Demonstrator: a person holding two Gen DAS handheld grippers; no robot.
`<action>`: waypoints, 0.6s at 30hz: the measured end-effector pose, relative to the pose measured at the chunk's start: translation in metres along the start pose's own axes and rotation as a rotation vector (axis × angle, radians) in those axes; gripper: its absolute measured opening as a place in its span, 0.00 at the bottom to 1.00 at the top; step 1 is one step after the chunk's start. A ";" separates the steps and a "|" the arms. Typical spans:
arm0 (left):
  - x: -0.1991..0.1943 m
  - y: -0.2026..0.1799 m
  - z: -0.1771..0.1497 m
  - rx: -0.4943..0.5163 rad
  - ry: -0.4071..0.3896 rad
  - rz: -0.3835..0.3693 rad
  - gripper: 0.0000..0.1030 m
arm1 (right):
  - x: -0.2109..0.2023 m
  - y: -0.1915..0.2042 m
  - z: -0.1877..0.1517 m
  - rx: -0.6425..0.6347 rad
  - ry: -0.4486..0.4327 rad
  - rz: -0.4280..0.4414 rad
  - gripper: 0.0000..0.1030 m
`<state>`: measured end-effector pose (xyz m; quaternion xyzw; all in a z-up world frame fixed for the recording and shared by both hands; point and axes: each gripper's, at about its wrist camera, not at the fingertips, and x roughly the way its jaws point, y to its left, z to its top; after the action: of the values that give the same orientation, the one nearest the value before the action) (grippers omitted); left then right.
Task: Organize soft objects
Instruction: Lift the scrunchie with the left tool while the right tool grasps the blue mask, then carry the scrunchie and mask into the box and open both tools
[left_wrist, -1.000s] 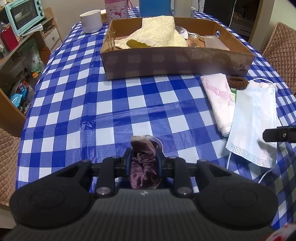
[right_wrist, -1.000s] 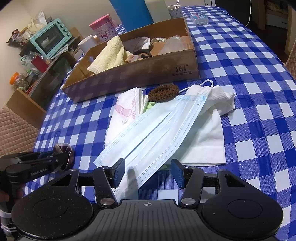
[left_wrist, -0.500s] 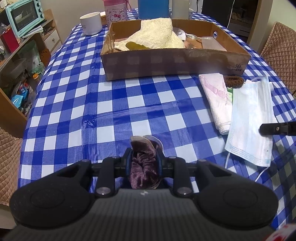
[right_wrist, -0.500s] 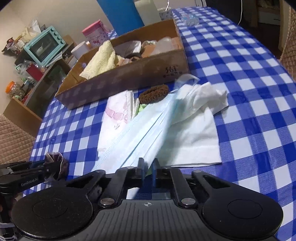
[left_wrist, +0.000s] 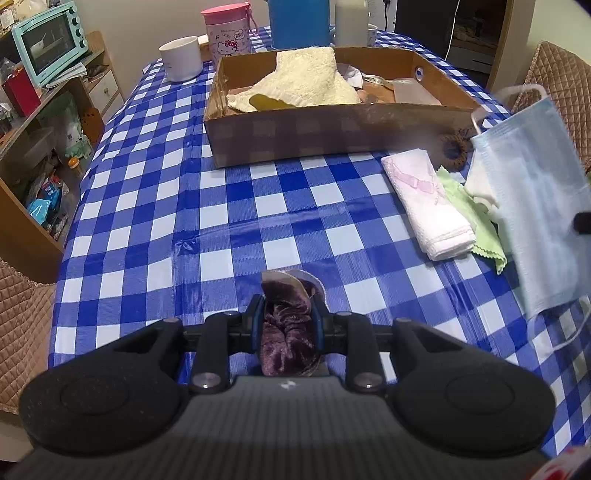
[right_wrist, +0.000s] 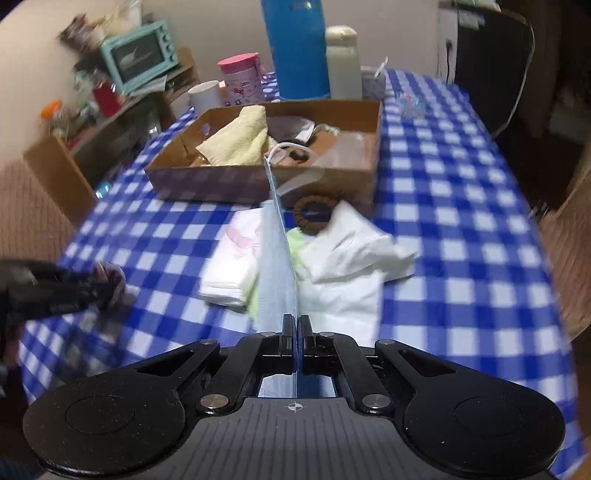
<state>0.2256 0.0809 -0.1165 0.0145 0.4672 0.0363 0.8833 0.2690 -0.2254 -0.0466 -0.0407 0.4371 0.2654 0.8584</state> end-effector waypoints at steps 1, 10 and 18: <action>-0.001 0.001 -0.001 -0.002 0.000 0.000 0.23 | -0.006 -0.002 0.001 -0.012 -0.004 -0.010 0.01; -0.012 0.004 -0.005 -0.002 -0.011 -0.004 0.22 | -0.036 -0.015 0.009 -0.024 -0.056 -0.063 0.01; -0.030 0.007 0.012 0.013 -0.065 -0.002 0.22 | -0.033 -0.010 0.018 -0.063 -0.054 -0.037 0.01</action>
<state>0.2183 0.0858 -0.0846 0.0211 0.4384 0.0317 0.8980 0.2707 -0.2423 -0.0118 -0.0686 0.4042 0.2640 0.8730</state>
